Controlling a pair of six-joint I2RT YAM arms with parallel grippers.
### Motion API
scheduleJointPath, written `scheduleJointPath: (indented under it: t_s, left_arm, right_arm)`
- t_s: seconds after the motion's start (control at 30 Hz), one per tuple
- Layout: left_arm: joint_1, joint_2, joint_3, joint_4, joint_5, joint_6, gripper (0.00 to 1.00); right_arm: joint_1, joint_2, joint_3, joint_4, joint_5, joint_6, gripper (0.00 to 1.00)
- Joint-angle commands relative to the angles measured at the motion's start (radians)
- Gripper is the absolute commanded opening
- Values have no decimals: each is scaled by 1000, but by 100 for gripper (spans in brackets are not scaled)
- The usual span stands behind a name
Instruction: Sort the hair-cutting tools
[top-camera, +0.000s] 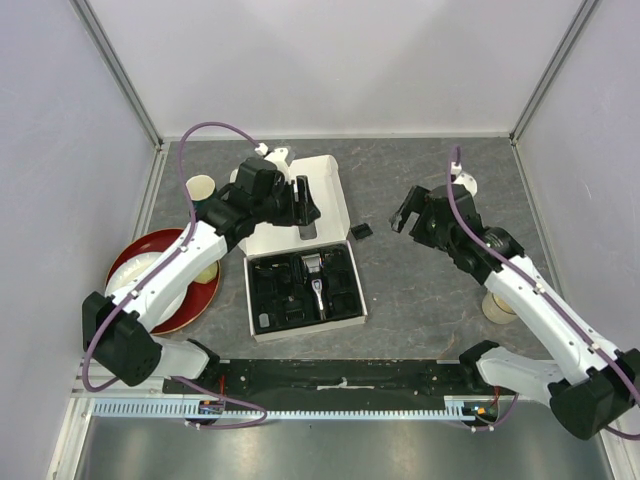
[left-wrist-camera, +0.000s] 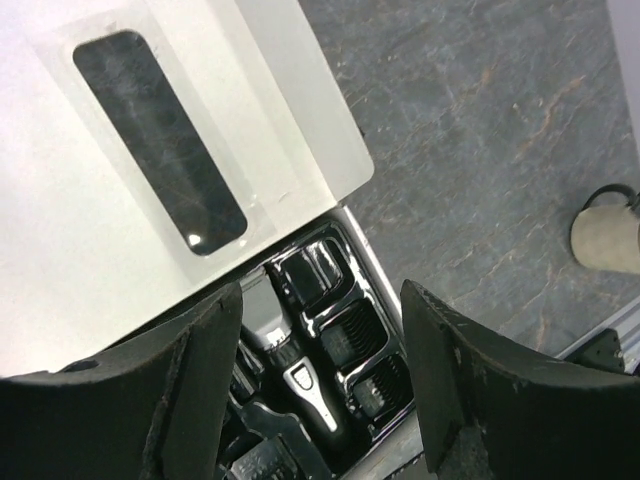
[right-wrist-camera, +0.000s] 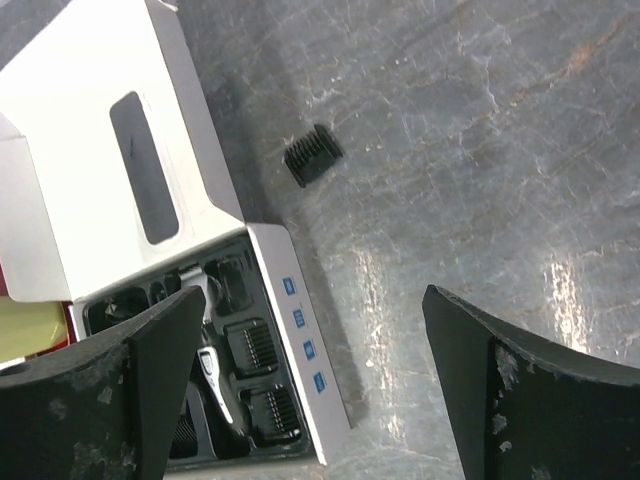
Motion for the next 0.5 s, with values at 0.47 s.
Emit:
scheduleJointPath:
  t_s: [0.47]
  left_arm:
    - [8,-74,32,-91,-16,90,75]
  right_arm:
    - [2,399,268,157,138,-8,95]
